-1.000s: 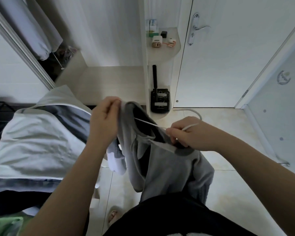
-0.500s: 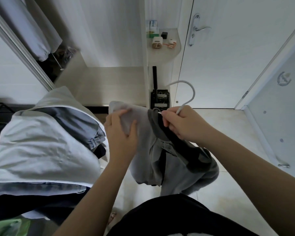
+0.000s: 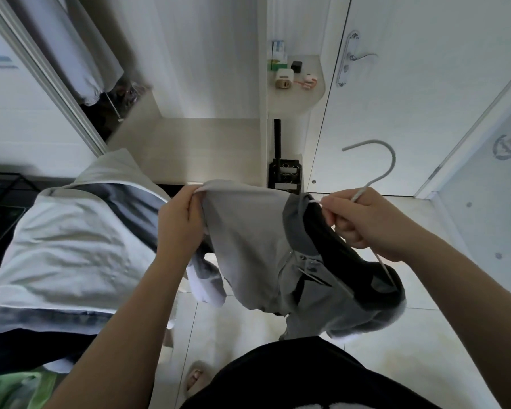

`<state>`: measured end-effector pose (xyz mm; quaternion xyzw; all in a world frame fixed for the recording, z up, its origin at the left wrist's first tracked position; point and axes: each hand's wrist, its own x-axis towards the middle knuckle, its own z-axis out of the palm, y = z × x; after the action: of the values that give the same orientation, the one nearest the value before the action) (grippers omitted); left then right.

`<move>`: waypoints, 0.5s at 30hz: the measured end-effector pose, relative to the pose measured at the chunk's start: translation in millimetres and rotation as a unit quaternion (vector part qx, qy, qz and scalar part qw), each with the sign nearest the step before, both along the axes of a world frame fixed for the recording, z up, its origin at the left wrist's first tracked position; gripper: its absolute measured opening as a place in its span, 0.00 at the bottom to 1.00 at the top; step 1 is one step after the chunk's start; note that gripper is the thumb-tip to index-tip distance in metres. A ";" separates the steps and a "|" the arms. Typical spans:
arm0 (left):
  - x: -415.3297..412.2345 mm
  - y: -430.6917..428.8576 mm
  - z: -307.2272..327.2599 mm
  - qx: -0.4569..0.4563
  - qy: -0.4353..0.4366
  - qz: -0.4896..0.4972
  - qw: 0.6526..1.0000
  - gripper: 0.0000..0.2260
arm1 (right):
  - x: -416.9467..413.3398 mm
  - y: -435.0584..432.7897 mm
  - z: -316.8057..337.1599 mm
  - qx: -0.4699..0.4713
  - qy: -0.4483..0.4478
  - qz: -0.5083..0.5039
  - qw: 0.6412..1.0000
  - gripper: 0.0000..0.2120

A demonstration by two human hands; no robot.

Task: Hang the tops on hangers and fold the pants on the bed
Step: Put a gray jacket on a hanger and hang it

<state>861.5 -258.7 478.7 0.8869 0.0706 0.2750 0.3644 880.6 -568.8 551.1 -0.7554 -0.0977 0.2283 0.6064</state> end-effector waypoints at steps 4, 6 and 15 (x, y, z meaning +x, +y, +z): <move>4.1 -4.8 22.5 -0.020 -0.072 0.027 0.997 0.12 | -7.6 7.5 -9.5 -0.036 0.017 0.018 0.999 0.20; 7.6 -4.0 31.7 -0.018 -0.098 0.025 0.995 0.12 | -11.9 16.6 -12.3 -0.032 0.018 -0.003 0.999 0.20; 14.5 -20.7 42.7 0.215 0.104 -0.156 0.959 0.19 | -19.3 42.5 8.0 0.002 -0.058 0.010 0.998 0.18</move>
<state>876.1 -279.4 521.4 0.9678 -0.0922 0.1300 0.1947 861.3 -526.3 559.2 -0.7648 -0.1409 0.1902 0.5993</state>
